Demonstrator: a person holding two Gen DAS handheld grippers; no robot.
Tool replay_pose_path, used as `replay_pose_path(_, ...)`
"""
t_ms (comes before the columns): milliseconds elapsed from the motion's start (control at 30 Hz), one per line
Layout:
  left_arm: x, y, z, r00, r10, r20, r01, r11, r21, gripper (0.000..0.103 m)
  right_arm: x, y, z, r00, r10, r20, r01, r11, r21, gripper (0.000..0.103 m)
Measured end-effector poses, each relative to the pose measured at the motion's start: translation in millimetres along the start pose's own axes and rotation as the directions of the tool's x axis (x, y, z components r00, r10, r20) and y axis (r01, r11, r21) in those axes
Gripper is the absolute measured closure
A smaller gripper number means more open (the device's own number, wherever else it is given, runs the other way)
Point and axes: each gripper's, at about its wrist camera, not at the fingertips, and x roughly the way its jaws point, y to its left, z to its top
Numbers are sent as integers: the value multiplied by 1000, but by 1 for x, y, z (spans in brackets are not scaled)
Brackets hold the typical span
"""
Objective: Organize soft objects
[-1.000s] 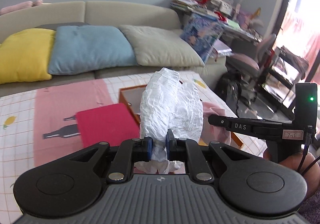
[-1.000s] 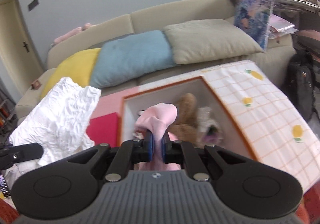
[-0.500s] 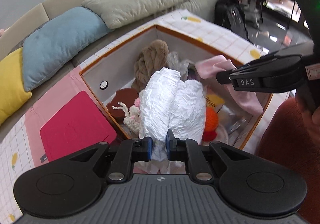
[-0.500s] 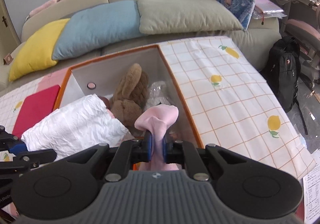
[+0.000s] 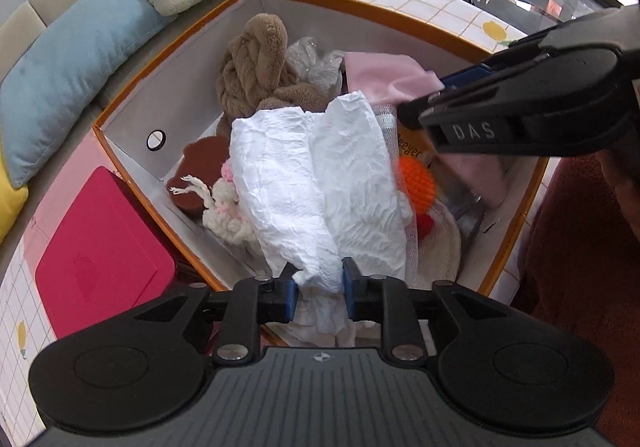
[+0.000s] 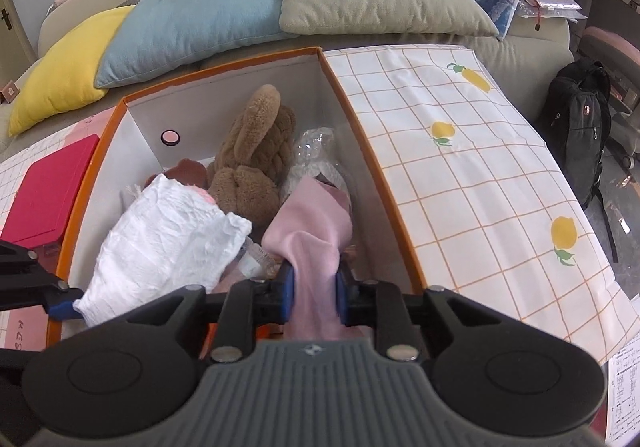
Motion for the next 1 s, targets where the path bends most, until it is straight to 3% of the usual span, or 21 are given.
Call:
replay_pose_path(33,-3,1,-1,1000,-3,11,3,1000,-6,65,-1,0,0,1000,2,2,-2,1000,-2,70)
replay_pose_path(100,-12,4,-3,998,-9,58,10,1000,-17,41,-4,1,0,1000,1,2,-1,1000,-6,65)
replay_pose_path(200,-31,6,-9,990,-4,141,7,1000,-17,23,-8,4,0,1000,6,5,-6,1000,-6,55)
replay_pose_path(467,-79,12,-25,956,-18,292,30,999,-38,20,-34,17,5,999,4,37,-3,1000,-11,43)
replay_pose_path(600,-99,18,-39,923,-7,384,43,996,-84,20,-54,29,3,998,14,64,-14,1000,3,34)
replay_pose_path(767,-123,27,-58,888,33,460,45,987,-157,21,-81,45,-4,995,1,98,-1,1000,4,30)
replay_pose_path(1000,-160,46,-85,829,64,556,122,949,-290,24,-121,62,-15,988,21,151,-24,1000,17,28)
